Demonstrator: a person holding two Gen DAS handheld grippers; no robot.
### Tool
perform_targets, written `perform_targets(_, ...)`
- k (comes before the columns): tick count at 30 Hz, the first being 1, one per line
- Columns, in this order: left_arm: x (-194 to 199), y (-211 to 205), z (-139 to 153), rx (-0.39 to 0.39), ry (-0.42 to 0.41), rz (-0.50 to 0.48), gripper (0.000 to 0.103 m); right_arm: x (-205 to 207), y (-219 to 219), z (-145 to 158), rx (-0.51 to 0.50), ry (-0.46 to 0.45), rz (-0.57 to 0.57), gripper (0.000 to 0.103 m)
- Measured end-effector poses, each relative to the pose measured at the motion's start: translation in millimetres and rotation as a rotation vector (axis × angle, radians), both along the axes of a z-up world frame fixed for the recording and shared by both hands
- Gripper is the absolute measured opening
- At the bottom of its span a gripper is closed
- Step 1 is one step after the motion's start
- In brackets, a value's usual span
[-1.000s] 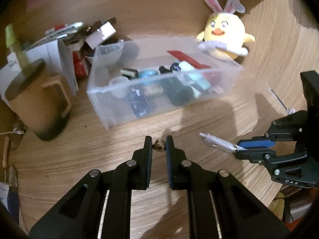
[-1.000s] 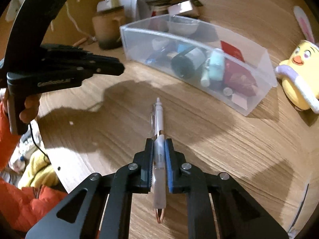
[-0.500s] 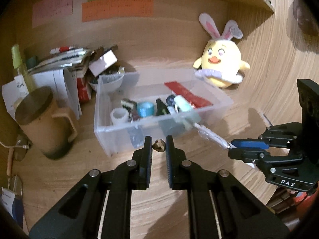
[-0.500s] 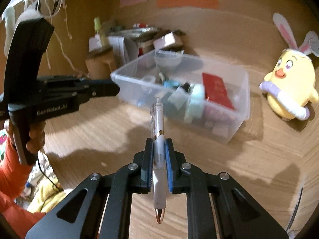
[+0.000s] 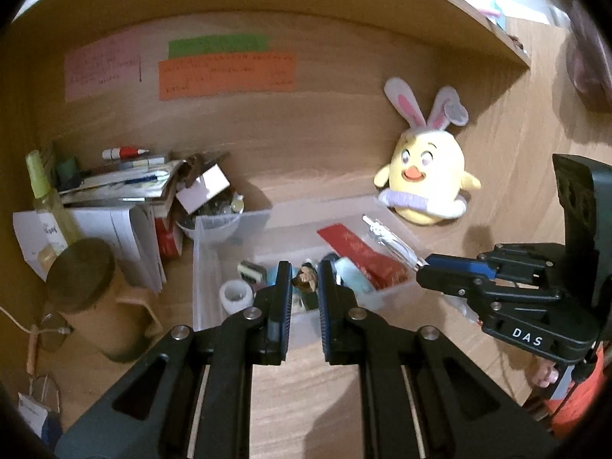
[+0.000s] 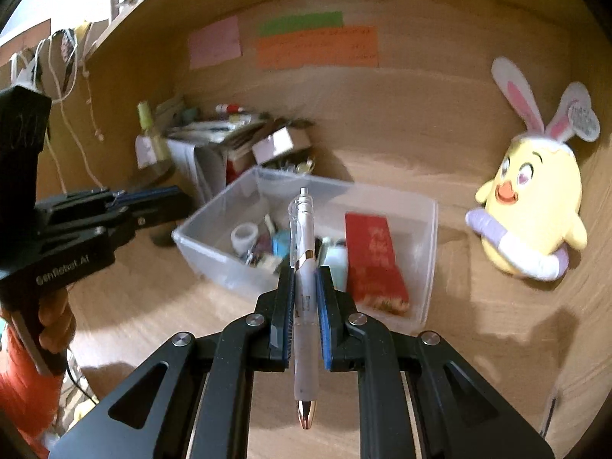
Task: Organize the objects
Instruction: 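Carry the pen and bead into the clear box and release both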
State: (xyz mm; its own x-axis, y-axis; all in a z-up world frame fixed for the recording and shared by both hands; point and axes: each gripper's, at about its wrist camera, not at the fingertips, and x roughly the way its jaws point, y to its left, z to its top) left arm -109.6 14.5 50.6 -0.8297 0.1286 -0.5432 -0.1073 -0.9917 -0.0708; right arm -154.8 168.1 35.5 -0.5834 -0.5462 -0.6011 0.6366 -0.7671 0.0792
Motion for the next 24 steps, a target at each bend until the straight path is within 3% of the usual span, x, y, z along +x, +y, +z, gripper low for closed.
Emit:
perform_targets(10, -38.7, -11.6, -4.0, 0.006, -0.029, 0.059, 0.012, -35.7, -22.7, 2.8, -0.012, -0.018, -0.038, 0.010)
perform_targets(17, -70.8, -25.5, -36.3, 0.046, -0.140, 0.068, 0.012, -63.9, -44.2, -18.4, 0.024, -0.079, -0.048, 0.010)
perform_targets(24, -83.1, -26.0, -61.8, 0.024, -0.193, 0.064, 0.012, -81.7, -60.6, -43.6, 0.070, -0.130, -0.040, 0.010)
